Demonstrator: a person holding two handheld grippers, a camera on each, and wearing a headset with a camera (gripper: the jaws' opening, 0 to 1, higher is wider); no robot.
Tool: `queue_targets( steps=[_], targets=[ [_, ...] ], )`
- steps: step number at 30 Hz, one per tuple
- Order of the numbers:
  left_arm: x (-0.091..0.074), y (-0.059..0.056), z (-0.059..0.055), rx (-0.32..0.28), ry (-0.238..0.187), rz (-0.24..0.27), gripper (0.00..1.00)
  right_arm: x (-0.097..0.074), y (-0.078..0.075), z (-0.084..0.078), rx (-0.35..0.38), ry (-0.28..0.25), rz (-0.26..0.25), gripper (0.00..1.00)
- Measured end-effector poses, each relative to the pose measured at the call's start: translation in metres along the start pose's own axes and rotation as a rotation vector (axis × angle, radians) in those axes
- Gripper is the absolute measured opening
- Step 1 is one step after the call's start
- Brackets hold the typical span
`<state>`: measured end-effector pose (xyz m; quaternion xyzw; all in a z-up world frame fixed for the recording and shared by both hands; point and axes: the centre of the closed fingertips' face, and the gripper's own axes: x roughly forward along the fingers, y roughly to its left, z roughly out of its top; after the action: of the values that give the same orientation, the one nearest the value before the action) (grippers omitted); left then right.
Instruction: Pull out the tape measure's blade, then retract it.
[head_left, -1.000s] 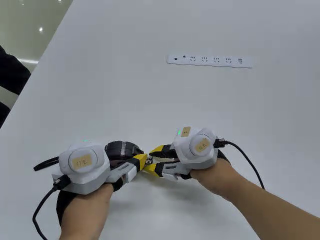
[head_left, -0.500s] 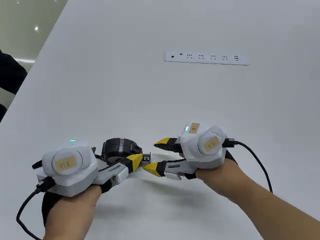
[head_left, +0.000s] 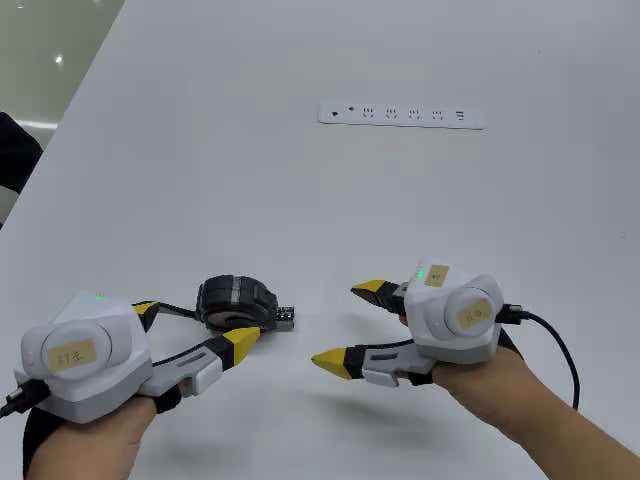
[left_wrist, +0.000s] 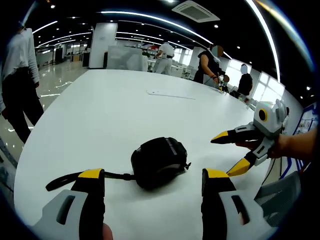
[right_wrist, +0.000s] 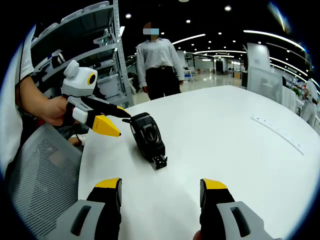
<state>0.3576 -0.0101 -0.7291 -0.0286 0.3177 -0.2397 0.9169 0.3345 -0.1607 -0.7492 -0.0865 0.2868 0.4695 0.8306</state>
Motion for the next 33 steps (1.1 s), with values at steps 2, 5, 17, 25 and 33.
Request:
queue_targets(
  steps=[2,5,17,25,33],
  targets=[
    [-0.003,0.000,0.000,0.002,0.000,-0.008,0.76,-0.007,0.000,-0.004,0.011,0.003,-0.009,0.65],
    [-0.008,-0.001,-0.001,0.006,0.004,-0.023,0.76,-0.020,-0.003,-0.010,0.028,0.004,-0.034,0.67],
    [-0.027,-0.003,-0.009,0.062,0.027,-0.081,0.79,-0.056,-0.005,-0.022,0.063,0.005,-0.103,0.76],
    [-0.038,-0.004,-0.013,0.111,0.042,-0.142,0.79,-0.078,-0.006,-0.032,0.079,0.015,-0.144,0.79],
    [-0.047,0.001,-0.018,0.145,0.047,-0.159,0.82,-0.097,-0.004,-0.039,0.100,0.004,-0.173,0.82]
  ],
)
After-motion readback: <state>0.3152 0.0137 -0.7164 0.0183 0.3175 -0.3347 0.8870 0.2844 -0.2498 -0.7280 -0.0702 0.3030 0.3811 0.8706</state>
